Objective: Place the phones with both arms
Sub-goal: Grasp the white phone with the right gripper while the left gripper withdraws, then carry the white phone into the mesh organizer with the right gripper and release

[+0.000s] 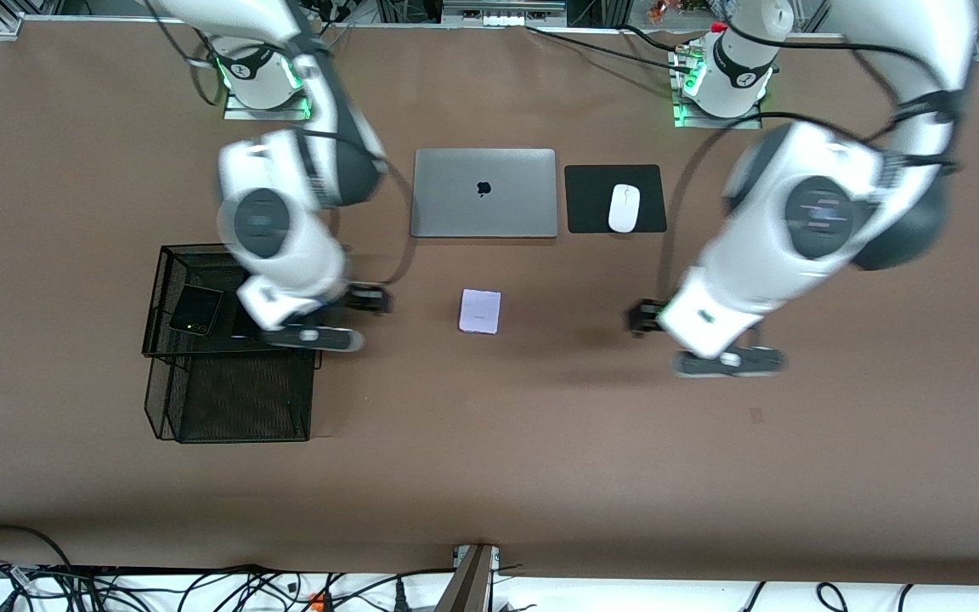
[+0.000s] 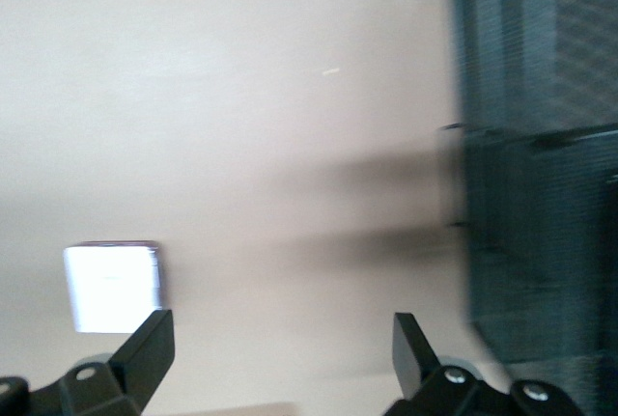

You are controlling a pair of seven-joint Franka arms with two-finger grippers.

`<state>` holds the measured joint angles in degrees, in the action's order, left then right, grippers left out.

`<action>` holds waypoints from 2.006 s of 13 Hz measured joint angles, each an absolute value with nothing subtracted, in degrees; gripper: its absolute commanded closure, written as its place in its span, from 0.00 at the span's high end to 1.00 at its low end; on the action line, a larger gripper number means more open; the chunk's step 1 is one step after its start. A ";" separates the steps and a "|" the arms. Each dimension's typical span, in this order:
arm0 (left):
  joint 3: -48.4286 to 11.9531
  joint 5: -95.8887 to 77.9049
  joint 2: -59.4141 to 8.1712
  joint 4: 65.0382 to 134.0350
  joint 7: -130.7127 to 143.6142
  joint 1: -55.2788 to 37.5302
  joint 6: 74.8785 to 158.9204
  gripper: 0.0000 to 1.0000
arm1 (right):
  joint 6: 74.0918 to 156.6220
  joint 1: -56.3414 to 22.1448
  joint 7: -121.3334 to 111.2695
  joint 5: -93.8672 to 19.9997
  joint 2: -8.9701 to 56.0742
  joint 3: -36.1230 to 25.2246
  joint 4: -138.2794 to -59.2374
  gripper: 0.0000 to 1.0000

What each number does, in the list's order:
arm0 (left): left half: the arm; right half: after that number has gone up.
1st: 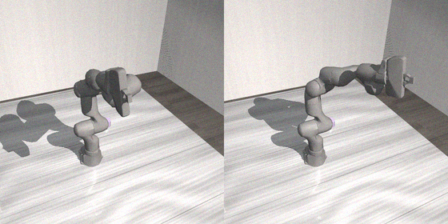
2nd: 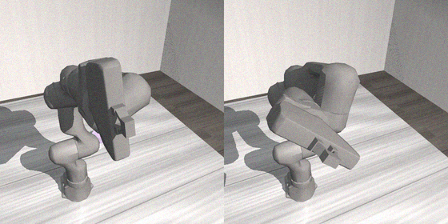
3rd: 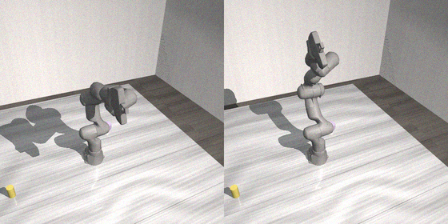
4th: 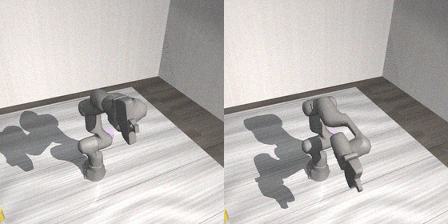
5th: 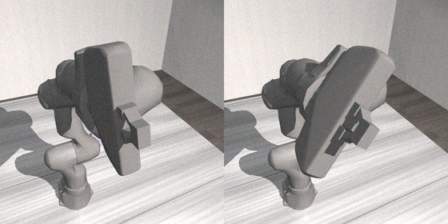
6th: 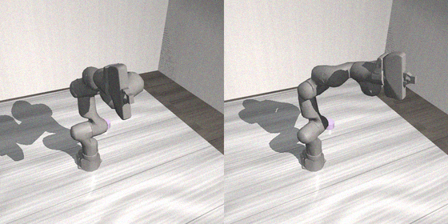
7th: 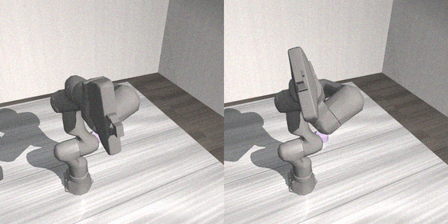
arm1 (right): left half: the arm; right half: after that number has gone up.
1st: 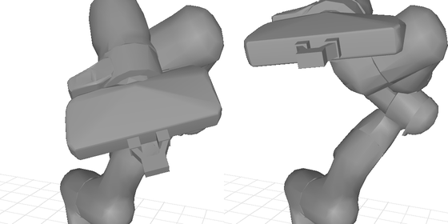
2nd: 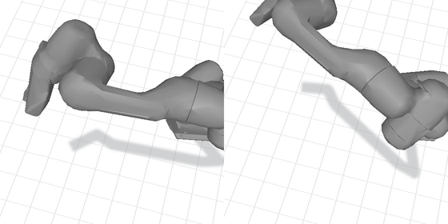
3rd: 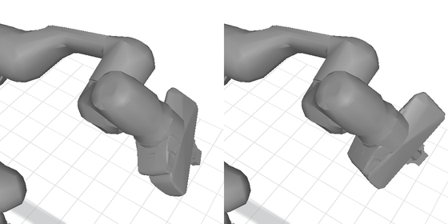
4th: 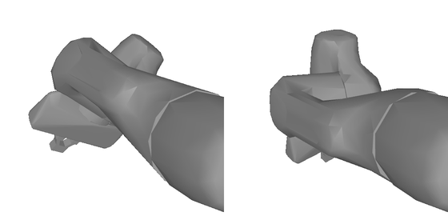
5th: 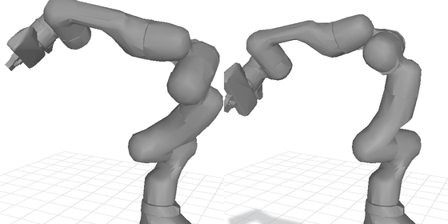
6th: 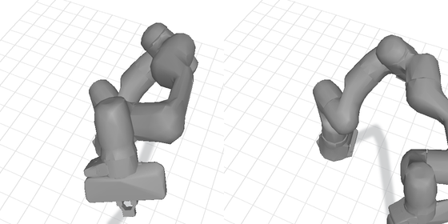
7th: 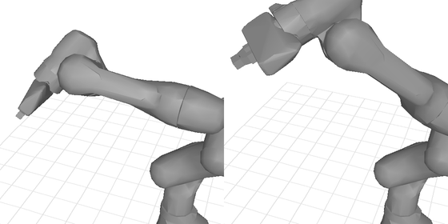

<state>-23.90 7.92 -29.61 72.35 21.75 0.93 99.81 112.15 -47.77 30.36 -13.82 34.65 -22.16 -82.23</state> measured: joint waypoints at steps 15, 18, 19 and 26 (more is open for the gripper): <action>-14.08 6.68 -13.16 75.65 5.39 7.25 86.52 1.00 | 128.54 -55.64 46.83 -13.82 54.37 -17.03 -75.12 0.92; -6.07 2.16 1.84 95.62 1.90 2.86 95.10 1.00 | 129.85 -55.86 46.67 -13.80 55.47 -17.03 -75.07 0.31; -3.89 1.87 4.56 99.20 1.62 1.25 96.35 1.00 | 129.74 -55.88 46.47 -13.80 55.29 -17.04 -74.87 0.31; -2.07 1.84 2.37 98.82 0.76 0.59 98.98 1.00 | 109.72 -53.92 43.20 -13.80 44.89 -20.95 -67.88 0.31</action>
<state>-2.07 1.84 2.37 98.82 0.76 0.59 98.98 109.72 -53.92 43.20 -13.80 44.89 -20.95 -67.88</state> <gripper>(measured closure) 0.000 0.159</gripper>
